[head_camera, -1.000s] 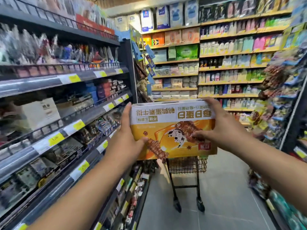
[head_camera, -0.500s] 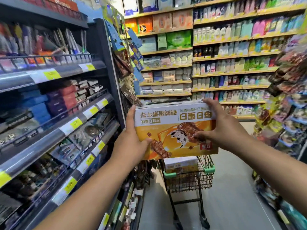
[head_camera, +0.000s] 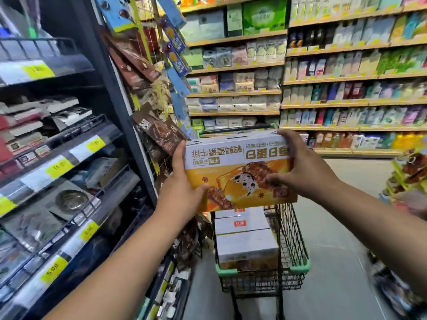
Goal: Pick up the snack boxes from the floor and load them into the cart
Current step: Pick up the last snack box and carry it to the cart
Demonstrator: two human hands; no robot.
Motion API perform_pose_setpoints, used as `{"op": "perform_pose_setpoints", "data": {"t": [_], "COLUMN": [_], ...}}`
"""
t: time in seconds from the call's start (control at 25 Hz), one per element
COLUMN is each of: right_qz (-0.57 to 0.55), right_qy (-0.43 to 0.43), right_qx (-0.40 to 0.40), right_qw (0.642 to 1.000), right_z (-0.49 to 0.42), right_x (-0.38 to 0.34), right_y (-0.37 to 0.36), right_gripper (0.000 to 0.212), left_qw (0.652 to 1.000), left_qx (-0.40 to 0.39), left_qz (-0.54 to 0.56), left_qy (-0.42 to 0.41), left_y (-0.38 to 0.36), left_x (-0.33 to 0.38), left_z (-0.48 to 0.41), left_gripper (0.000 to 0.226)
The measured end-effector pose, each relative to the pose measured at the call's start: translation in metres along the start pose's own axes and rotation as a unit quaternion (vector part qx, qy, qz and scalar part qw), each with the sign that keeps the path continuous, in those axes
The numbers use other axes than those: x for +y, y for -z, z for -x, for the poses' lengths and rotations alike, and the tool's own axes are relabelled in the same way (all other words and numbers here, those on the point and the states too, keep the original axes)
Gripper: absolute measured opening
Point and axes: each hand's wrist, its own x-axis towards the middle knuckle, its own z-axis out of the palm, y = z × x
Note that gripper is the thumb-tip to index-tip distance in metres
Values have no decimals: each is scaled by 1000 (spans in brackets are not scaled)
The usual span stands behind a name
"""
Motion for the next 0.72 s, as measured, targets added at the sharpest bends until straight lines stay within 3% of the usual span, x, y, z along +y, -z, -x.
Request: {"op": "perform_pose_setpoints", "data": {"t": [0.16,0.28,0.52,0.72], "right_qz": [-3,-4,9,-2], "right_qy": [-25,-46,-127,-169], "right_qx": [-29,-44,-99,-127], "right_qw": [999,998,987,977], "right_z": [-63,-71,-101,-128], "right_x": [43,64,119,150], "right_y": [-58,-92,-187,-236], "right_gripper": [95,93,88,76], "left_qw": [999,998,989,985], "left_qx": [-16,-22,-112,-124], "left_qz": [28,35,9,-3], "left_qy": [31,42,94,124], "left_y": [-61,-89,-167,-212], "left_x": [-34,-55,-119,-146], "left_z": [-61,-70,-118,-159], "left_gripper": [103,96,74,62]}}
